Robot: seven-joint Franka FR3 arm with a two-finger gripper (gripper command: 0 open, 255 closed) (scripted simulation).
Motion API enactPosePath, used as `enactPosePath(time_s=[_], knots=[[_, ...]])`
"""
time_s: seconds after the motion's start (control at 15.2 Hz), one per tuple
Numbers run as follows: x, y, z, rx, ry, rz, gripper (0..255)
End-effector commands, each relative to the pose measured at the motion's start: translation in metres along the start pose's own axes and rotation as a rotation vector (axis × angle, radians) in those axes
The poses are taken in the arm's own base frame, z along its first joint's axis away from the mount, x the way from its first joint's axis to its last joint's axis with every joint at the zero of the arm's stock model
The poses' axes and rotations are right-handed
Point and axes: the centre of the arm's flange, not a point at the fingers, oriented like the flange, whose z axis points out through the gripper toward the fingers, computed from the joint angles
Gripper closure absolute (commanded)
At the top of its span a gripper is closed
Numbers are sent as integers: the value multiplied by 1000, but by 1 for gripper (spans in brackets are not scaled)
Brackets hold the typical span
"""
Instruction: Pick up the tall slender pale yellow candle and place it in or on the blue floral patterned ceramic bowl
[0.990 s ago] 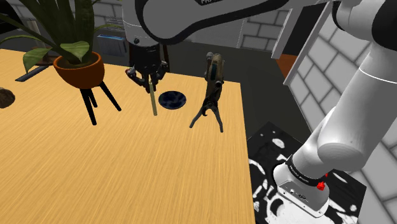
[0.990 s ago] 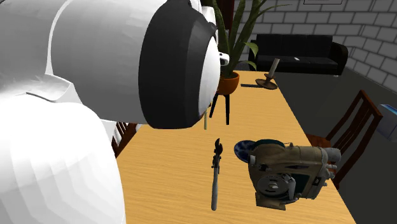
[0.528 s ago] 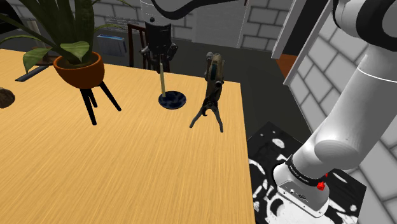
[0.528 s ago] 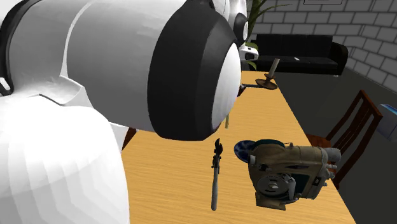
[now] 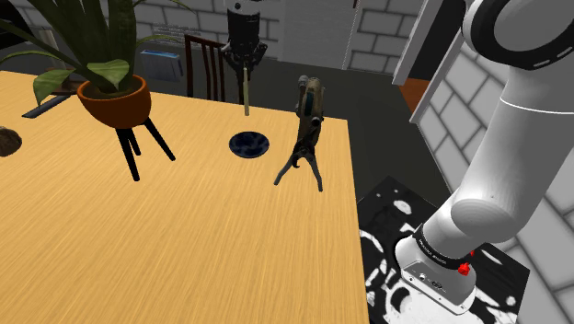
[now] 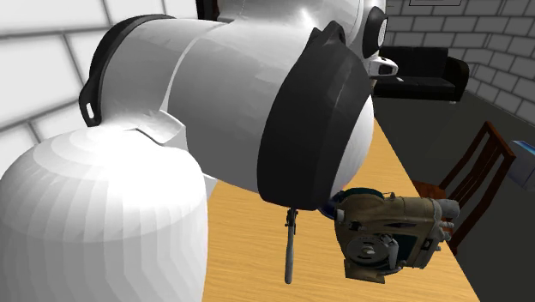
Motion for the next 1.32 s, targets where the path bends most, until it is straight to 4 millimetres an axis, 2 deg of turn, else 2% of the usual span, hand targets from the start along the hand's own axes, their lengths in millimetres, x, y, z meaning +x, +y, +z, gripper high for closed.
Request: enactPosePath(time_s=[0.0, 1.25], knots=[[6, 9, 0, 0, 0, -1, 255], [-3, 8, 100, 0, 0, -1, 255]])
